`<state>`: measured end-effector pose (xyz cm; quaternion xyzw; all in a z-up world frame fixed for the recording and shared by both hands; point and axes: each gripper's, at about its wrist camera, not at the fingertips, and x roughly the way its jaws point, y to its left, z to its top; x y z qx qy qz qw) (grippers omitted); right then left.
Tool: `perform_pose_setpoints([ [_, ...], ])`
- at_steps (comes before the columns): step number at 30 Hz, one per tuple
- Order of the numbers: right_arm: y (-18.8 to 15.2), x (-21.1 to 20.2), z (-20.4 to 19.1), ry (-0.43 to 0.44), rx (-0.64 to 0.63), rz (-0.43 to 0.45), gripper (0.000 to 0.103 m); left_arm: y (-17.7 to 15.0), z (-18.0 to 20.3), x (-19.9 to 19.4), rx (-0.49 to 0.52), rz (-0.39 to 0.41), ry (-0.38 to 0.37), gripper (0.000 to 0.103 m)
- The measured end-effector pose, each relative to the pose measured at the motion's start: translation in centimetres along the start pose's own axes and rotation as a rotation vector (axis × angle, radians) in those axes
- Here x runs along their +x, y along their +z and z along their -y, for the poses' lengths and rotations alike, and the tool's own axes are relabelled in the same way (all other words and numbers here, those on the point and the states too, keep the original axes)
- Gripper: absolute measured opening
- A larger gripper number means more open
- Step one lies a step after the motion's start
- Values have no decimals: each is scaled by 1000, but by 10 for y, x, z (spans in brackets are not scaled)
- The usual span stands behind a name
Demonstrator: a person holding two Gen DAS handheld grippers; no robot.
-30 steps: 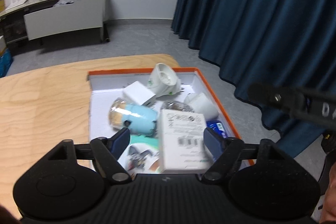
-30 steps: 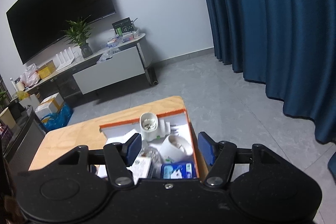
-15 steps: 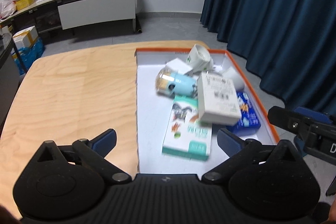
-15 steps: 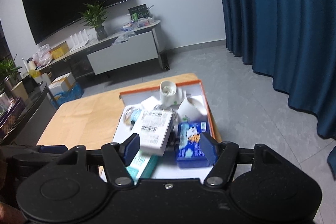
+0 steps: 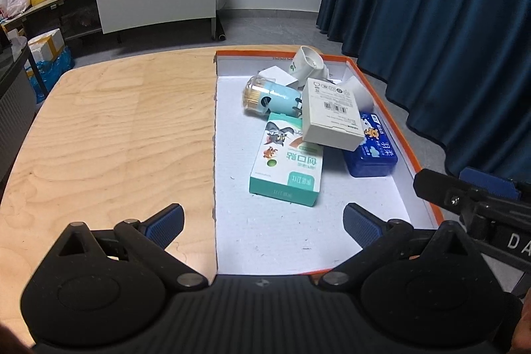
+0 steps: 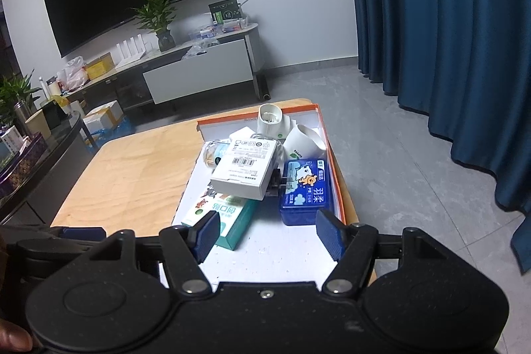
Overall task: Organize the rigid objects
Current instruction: 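Withdraw both open grippers above the filled box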
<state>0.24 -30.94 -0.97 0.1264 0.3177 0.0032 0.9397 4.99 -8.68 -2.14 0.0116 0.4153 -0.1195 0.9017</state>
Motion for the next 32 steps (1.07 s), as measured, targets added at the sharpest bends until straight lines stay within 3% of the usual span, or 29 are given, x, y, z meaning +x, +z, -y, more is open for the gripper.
perform_pose_setpoints([
  [32, -12, 1, -6, 1, -13, -27, 78, -9, -5, -6, -8, 1, 24, 103],
])
